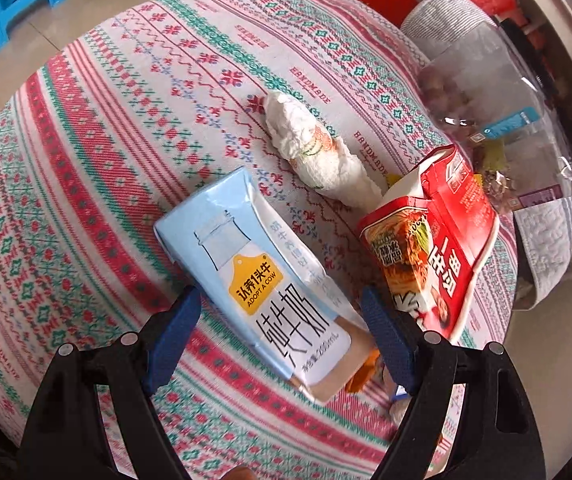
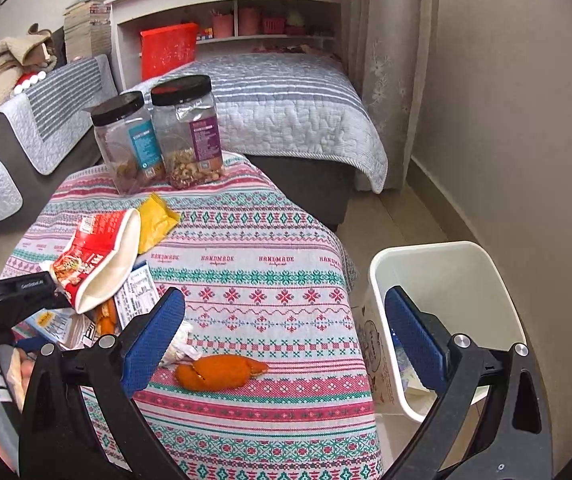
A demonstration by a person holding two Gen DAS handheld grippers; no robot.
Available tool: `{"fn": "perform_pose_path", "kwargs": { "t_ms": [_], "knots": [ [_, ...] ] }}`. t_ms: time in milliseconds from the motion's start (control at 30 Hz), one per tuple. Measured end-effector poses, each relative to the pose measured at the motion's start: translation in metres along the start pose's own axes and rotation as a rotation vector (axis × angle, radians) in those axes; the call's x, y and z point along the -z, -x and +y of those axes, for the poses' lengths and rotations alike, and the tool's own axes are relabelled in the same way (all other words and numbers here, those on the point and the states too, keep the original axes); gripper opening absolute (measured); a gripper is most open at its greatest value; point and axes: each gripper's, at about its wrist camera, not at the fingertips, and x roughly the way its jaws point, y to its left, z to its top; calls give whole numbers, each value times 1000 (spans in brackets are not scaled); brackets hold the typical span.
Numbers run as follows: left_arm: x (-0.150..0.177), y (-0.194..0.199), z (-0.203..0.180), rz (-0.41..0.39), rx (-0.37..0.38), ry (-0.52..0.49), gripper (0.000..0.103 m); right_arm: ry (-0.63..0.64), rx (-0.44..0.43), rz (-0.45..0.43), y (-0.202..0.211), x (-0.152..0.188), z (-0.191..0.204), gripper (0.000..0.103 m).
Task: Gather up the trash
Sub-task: 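Grasp the blue milk carton with left gripper while right gripper grasps red snack bag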
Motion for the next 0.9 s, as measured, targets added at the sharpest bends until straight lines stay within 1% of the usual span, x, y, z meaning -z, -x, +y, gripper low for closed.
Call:
{"fn": "perform_pose_path", "kwargs": {
  "t_ms": [33,100,133,167,267,333,433,567,633,700,767,900],
  "knots": [
    [0,-4,-3,4,-4,-17,78,1,-4,5,-1,0,1,96],
    [2,-3,-9,-1,-5,-66,70,-2,-19,17,-4,0,3,96],
    [3,-1,-12,-6,-5,-99,55,-4,-29,22,-5,-1,4,96],
    [4,5,-15,-12,-9,-140,48,-8,-43,31,-7,-1,7,96],
    [9,23,-17,-19,3,-216,37,-16,-90,66,-15,0,18,96],
    [14,37,-15,-27,8,-269,33,-18,-137,99,-23,1,30,96],
    [22,60,-7,-65,4,-331,32,3,-183,133,-33,3,53,96],
    [21,87,3,-111,19,-368,30,0,-261,173,-45,6,81,96],
    [20,99,9,-148,17,-392,30,31,-295,158,-45,6,96,96],
    [16,106,13,-177,16,-409,30,117,-285,116,-42,7,116,96],
    [12,115,16,-185,25,-416,30,189,-285,91,-41,9,132,96],
    [6,130,25,-195,58,-417,30,285,-280,76,-45,16,157,96]
  ]
}}
